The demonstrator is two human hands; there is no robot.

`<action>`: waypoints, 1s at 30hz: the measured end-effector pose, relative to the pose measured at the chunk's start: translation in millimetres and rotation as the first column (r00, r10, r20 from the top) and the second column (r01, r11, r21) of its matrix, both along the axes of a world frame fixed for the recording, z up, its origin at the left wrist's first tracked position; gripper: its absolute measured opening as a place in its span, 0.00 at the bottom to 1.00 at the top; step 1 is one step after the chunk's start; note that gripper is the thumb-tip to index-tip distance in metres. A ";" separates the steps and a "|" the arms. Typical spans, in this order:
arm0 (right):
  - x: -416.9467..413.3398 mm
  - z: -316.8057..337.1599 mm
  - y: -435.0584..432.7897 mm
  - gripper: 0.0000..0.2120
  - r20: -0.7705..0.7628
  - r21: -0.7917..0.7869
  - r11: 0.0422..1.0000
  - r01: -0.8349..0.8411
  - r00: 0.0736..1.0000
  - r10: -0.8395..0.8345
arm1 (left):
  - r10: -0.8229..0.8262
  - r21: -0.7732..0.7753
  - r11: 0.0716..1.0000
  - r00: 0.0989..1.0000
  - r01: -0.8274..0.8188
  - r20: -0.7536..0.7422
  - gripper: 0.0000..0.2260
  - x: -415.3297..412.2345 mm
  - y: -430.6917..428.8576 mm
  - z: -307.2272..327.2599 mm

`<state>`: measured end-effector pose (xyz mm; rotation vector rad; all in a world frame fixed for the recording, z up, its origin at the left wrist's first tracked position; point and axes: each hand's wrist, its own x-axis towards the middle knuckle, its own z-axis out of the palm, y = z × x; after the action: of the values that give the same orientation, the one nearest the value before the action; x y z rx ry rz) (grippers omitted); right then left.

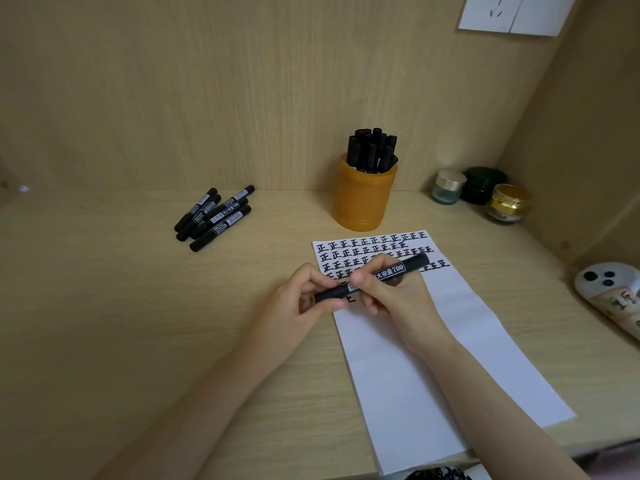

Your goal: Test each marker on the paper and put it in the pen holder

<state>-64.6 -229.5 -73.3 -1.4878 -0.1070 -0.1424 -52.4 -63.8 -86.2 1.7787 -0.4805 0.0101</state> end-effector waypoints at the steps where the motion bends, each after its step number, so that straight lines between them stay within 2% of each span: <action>1: -0.3 0.7 -0.2 0.10 0.005 0.024 0.999 -0.042 0.999 0.042 | 0.021 -0.025 0.999 1.000 -0.021 0.005 0.08 0.5 0.5 0.5; 4: 0.9 0.7 -2.0 0.19 -0.002 0.099 0.990 -0.100 0.995 0.101 | 0.067 -0.072 0.995 0.997 -0.065 0.029 0.08 1.5 1.3 0.6; 7: 1.9 -0.2 -0.2 0.14 0.005 0.036 0.997 -0.075 0.997 0.075 | 0.068 -0.074 0.995 0.997 -0.065 0.036 0.09 1.5 0.4 -0.3; 12: 3.1 -0.4 1.1 0.10 -0.021 0.019 0.997 -0.071 0.997 0.071 | 0.044 -0.101 0.994 0.998 -0.040 0.035 0.08 1.7 -1.2 -3.1; 18: 4.2 0.3 4.0 0.10 -0.033 0.010 0.997 -0.073 0.997 0.073 | 0.034 -0.091 0.995 0.997 -0.028 0.071 0.07 2.5 -0.4 -2.5; 21: 5.7 0.1 6.2 0.14 -0.032 0.009 0.998 -0.055 0.998 0.055 | 0.045 -0.097 0.995 0.996 -0.038 0.072 0.05 2.8 -1.3 -1.1; 23: 7.4 1.4 7.5 0.16 -0.047 0.033 0.999 -0.011 0.999 0.012 | 0.070 -0.089 0.994 0.994 -0.063 0.081 0.04 2.4 -1.3 0.1; 25: 9.9 0.1 5.6 0.19 -0.044 0.079 0.989 0.124 0.992 -0.121 | 0.087 -0.087 0.993 0.991 -0.078 0.102 0.03 1.1 -1.4 2.5; 27: 9.2 -1.7 0.5 0.22 0.033 0.082 0.947 0.310 0.949 -0.313 | 0.120 -0.079 0.991 0.984 -0.110 0.129 0.03 0.2 0.0 4.4; 29: 5.8 -3.8 -4.4 0.17 0.281 -0.076 0.869 0.489 0.847 -0.452 | 0.161 -0.066 0.986 0.974 -0.152 0.160 0.02 -0.1 2.5 6.2; 30: 4.4 -4.3 -5.4 0.17 0.439 -0.201 0.807 0.555 0.788 -0.433 | 0.172 -0.062 0.985 0.970 -0.164 0.170 0.02 -0.1 3.3 6.8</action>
<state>-60.2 -234.9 -77.6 -1.7755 -0.0363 -0.8884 -52.5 -60.5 -79.4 1.7753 -0.4501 0.2966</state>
